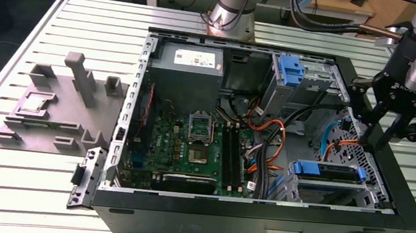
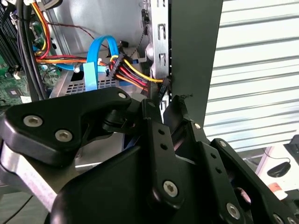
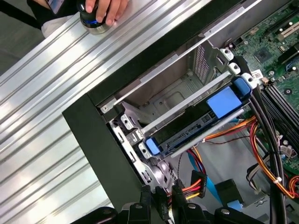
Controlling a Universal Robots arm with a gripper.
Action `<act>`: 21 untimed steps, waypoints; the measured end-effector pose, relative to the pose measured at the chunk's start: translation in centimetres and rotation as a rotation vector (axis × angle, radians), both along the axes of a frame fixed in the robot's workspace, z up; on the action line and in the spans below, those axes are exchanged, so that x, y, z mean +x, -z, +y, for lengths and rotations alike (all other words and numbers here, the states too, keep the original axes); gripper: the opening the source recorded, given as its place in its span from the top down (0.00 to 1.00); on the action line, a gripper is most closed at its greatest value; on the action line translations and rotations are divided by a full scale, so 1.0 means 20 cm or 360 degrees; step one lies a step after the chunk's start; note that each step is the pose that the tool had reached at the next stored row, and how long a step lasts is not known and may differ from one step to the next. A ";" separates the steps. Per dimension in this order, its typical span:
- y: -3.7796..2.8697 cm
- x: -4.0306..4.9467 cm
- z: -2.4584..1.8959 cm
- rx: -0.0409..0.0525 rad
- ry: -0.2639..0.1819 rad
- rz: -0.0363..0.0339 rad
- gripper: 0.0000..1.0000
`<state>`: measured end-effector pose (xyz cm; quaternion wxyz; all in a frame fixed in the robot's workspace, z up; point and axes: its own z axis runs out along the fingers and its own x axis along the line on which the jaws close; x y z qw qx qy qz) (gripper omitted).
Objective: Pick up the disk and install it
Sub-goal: 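Insert the first disk wire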
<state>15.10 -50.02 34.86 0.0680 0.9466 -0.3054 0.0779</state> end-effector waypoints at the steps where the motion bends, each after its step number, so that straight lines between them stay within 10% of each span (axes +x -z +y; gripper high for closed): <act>1: 0.002 0.000 0.003 0.0000 -0.0004 0.0000 0.68; 21: 0.019 0.000 0.005 -0.0009 -0.0020 0.0000 0.68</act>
